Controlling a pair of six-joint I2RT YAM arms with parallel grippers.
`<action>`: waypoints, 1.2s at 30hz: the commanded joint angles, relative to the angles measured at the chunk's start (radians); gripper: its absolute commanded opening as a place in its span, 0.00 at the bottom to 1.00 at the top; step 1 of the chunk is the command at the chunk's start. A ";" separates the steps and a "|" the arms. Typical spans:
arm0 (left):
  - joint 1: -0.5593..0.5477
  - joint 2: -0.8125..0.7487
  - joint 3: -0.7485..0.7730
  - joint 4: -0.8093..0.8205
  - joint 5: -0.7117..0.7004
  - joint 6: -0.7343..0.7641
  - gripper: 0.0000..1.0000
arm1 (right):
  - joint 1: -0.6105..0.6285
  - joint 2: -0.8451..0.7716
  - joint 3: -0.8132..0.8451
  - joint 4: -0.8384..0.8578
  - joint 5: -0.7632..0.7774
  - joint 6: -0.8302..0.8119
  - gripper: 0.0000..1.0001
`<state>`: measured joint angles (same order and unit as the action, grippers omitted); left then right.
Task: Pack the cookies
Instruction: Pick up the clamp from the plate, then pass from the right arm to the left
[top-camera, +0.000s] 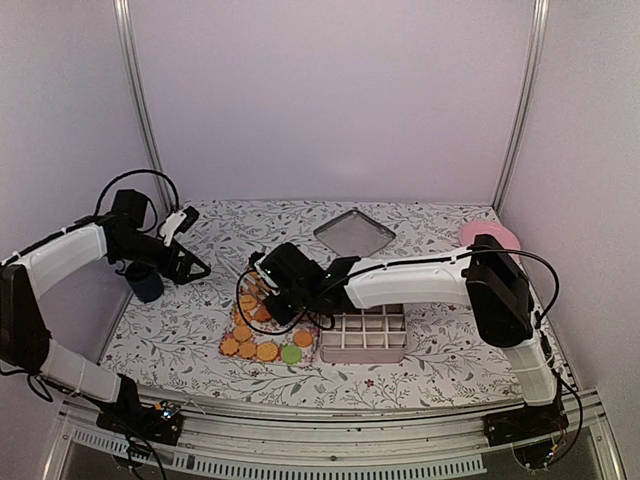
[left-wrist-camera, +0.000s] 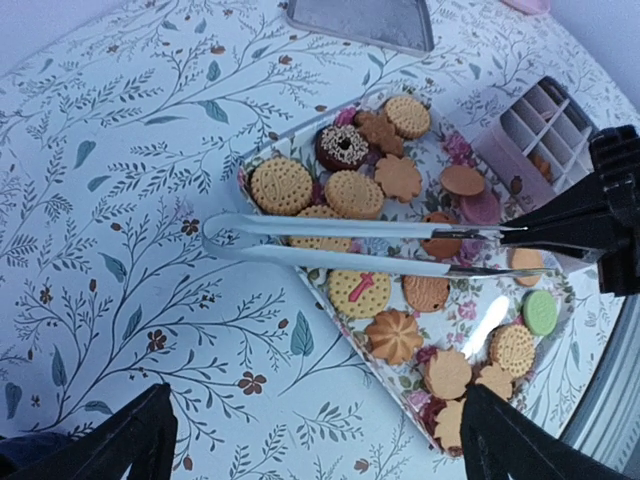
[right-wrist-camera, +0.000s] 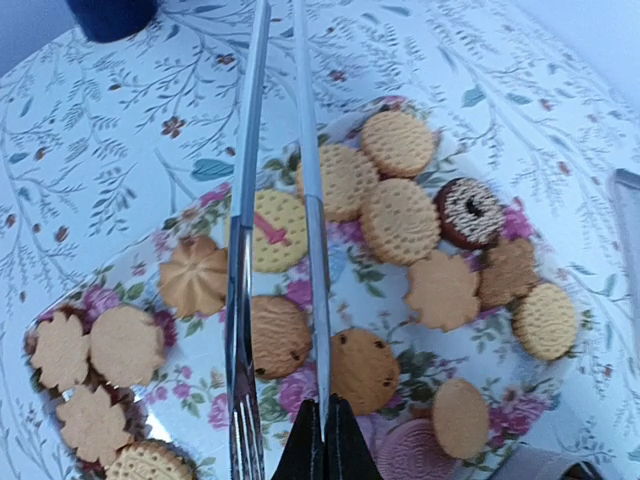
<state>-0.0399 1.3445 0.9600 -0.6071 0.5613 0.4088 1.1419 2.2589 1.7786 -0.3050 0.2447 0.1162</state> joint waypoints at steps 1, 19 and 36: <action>0.004 -0.016 0.078 -0.015 0.073 -0.083 0.99 | 0.028 -0.029 0.071 0.104 0.418 -0.006 0.00; -0.033 0.052 0.180 0.146 0.293 -0.418 0.92 | 0.113 0.214 0.340 0.538 0.657 -0.444 0.00; -0.035 0.048 0.111 0.194 0.340 -0.376 0.81 | 0.119 0.208 0.351 0.540 0.631 -0.428 0.00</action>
<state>-0.0662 1.4075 1.0924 -0.4309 0.8566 -0.0044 1.2568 2.4763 2.1017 0.2073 0.8806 -0.3374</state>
